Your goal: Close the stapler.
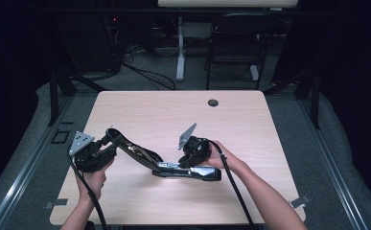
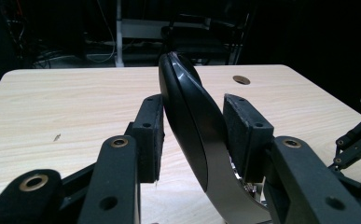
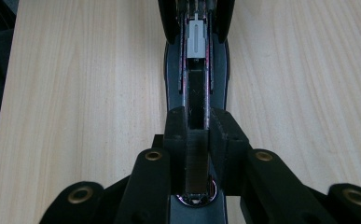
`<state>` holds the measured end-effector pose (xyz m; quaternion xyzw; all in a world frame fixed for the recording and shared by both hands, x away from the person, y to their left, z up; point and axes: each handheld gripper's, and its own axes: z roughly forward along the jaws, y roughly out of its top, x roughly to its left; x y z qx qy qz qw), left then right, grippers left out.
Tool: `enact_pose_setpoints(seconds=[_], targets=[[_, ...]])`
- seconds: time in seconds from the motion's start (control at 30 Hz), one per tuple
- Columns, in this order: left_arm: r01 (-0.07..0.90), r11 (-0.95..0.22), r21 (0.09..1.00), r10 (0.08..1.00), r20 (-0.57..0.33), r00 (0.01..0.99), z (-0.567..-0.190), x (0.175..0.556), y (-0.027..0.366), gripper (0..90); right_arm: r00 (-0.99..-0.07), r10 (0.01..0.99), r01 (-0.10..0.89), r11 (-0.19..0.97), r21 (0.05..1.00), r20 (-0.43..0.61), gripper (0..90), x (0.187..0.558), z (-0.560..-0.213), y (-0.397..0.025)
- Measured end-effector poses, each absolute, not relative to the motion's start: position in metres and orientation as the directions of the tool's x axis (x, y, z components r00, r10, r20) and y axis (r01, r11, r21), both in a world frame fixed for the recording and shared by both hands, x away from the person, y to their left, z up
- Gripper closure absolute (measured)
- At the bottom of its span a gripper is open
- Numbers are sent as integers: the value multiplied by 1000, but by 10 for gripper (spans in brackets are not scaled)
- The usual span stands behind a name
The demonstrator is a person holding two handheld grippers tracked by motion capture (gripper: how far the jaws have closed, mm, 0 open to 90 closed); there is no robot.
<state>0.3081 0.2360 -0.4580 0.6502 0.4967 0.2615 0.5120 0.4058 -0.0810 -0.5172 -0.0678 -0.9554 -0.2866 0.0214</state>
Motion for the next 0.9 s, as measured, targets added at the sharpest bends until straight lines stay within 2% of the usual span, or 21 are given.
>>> enact_pose_setpoints(seconds=[0.4, 0.7, 0.8, 0.87, 0.9], targets=[[379, 15, 925, 914, -166, 369, -458, 308, 236, 601, -986, 150, 168, 826, 538, 78, 733, 403, -517, -92], [380, 14, 925, 915, -165, 368, -458, 308, 236, 601, -982, 171, 184, 829, 527, 74, 638, 401, -518, -94], [378, 19, 926, 914, -169, 369, -458, 308, 236, 602, -977, 198, 209, 820, 532, 79, 502, 400, -515, -97], [377, 20, 926, 914, -170, 369, -458, 308, 236, 602, -972, 219, 228, 813, 535, 81, 469, 399, -514, -98], [374, 24, 927, 915, -171, 365, -458, 308, 235, 603, -966, 251, 248, 807, 535, 68, 394, 398, -510, -102]])
